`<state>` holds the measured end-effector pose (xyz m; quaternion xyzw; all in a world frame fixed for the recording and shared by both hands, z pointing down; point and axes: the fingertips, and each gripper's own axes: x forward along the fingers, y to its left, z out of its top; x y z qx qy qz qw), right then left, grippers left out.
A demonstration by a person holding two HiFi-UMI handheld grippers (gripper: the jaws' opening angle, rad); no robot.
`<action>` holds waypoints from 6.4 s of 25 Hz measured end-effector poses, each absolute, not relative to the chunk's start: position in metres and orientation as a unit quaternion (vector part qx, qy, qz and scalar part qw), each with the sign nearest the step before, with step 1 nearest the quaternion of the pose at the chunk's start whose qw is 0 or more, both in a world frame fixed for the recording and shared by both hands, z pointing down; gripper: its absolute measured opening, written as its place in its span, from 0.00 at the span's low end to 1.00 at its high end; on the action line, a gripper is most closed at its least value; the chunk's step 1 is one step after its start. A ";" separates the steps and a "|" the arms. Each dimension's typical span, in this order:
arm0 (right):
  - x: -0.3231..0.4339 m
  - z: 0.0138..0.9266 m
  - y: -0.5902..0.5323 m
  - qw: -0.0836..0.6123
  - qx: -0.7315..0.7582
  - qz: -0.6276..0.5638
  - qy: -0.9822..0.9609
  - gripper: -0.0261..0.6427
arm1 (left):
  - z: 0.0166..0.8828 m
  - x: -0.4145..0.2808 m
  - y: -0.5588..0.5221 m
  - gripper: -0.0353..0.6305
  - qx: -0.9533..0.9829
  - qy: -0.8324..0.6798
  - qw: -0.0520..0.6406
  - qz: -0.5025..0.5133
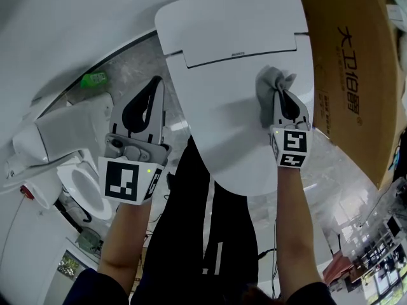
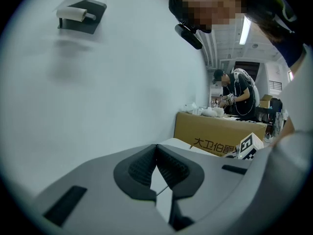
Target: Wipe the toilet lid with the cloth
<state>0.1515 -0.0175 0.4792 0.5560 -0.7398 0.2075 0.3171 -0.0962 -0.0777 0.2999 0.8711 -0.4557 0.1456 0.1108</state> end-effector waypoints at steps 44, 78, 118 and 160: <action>0.072 0.481 0.031 0.428 0.353 0.115 -0.824 0.09 | 0.305 -0.100 -0.064 0.07 0.871 -0.458 0.110 0.144; 0.150 0.481 0.036 0.383 0.525 0.197 -0.734 0.09 | 0.304 -0.101 -0.044 0.07 0.872 -0.456 0.112 0.142; -0.058 0.480 0.109 0.387 0.191 0.097 -0.897 0.09 | 0.309 -0.095 -0.048 0.07 0.869 -0.459 0.112 0.143; 0.251 0.487 0.069 0.417 0.537 0.183 -0.710 0.09 | 0.311 -0.059 -0.024 0.07 0.885 -0.426 0.115 0.148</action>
